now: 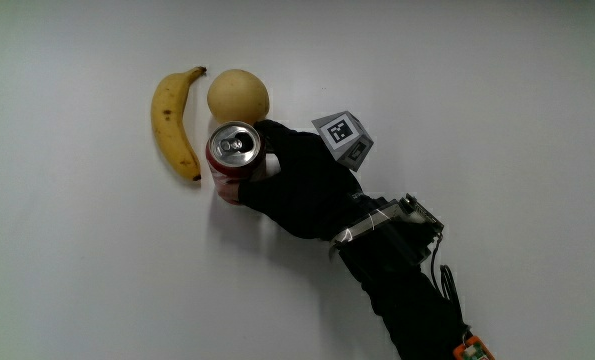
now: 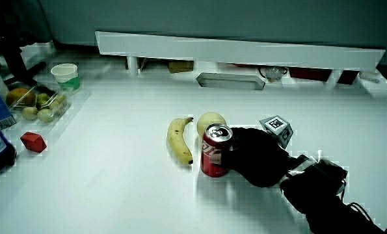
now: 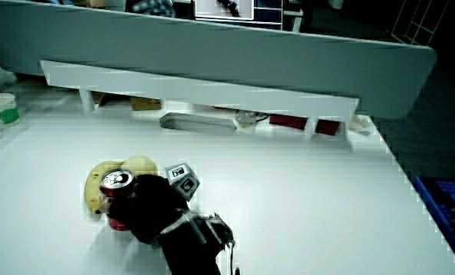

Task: Place cola

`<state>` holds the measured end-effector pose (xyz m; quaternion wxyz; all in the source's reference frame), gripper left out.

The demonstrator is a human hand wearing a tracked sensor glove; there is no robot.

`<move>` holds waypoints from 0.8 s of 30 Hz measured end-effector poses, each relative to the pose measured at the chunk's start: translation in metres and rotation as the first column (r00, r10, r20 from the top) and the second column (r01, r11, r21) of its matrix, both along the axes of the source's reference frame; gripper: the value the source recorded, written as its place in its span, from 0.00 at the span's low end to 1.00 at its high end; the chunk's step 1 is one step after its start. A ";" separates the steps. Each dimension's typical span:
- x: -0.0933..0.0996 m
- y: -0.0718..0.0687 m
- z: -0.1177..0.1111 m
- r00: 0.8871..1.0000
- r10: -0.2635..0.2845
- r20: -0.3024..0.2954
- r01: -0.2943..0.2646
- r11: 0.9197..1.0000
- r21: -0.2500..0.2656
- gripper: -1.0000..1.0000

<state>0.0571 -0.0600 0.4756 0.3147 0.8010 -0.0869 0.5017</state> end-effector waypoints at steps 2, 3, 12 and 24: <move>0.001 0.001 0.005 1.000 0.004 0.012 -0.004 1.000 -0.002 0.47; 0.001 0.001 0.003 1.000 0.005 0.022 -0.005 1.000 0.000 0.44; 0.003 0.004 0.006 1.000 0.004 0.024 -0.003 0.999 -0.040 0.16; 0.028 0.028 -0.017 0.994 -0.106 -0.032 0.100 0.981 -0.165 0.00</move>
